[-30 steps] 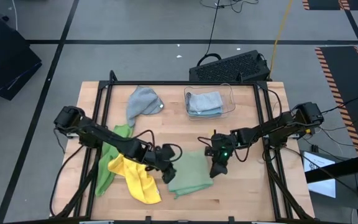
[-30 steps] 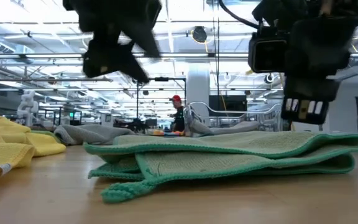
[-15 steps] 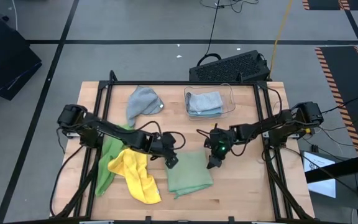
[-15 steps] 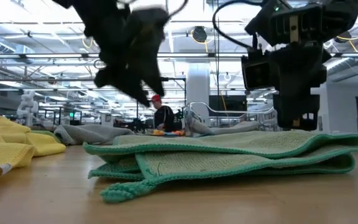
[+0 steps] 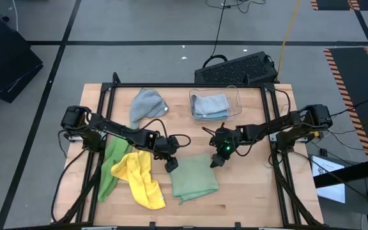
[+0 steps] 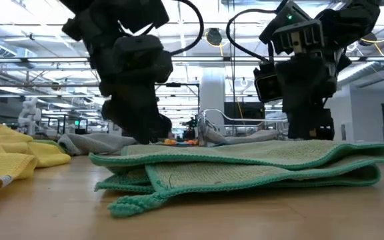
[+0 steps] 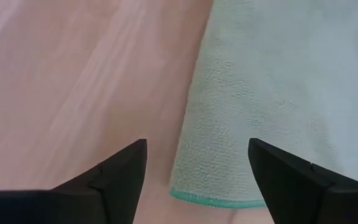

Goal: Fold microfiber towels
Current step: Fold the light green towel

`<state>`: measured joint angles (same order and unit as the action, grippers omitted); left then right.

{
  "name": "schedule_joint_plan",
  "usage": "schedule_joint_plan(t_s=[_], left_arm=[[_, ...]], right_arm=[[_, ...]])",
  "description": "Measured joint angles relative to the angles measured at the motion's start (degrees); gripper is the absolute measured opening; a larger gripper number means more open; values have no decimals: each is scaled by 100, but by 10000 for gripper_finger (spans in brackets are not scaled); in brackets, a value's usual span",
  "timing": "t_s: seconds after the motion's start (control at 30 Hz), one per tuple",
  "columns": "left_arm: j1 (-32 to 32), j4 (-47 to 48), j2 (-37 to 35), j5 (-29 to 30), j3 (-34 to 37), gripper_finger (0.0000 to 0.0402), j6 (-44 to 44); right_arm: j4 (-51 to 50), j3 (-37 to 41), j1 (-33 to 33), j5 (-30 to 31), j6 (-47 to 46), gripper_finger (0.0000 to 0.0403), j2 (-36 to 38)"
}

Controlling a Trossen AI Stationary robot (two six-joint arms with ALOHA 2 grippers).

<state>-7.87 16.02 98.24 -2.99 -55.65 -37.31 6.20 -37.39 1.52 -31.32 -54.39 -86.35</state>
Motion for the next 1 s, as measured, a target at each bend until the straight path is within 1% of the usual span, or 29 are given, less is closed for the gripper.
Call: schedule_joint_plan(t_s=[0.13, 0.2, 0.3, 0.37, 0.47, 0.6, 0.77, 0.9, 1.0], left_arm=[[101, -259, 6, -234, 291, 263, 129], [126, -311, 5, -315, 338, 259, 147], [122, -402, 6, -352, 436, 258, 358], [119, -605, 4, -360, 512, 258, 524], [122, -540, 4, -356, 602, 258, 531], [122, -215, -6, -385, 641, 257, 520], [122, 392, -36, -835, 620, 257, 271], [113, 422, -160, -1142, 652, 257, 17], [86, 374, -350, -1174, 681, 257, -144]], right_arm=[[-55, 0, -64, 72, -44, 213, 320], [-87, 0, -83, 337, -187, 229, 531], [-141, 0, -86, 923, -421, 244, 794], [-252, -6, -87, 1254, -607, 248, 888], [-598, -4, -86, 1590, -849, 249, 907], [-862, -4, -86, 1659, -1128, 249, 905], [-772, -4, -47, 1689, -1447, 249, 905], [-769, -4, 5, 1945, -1550, 249, 905], [-749, -4, 7, 1997, -1651, 249, 905]])
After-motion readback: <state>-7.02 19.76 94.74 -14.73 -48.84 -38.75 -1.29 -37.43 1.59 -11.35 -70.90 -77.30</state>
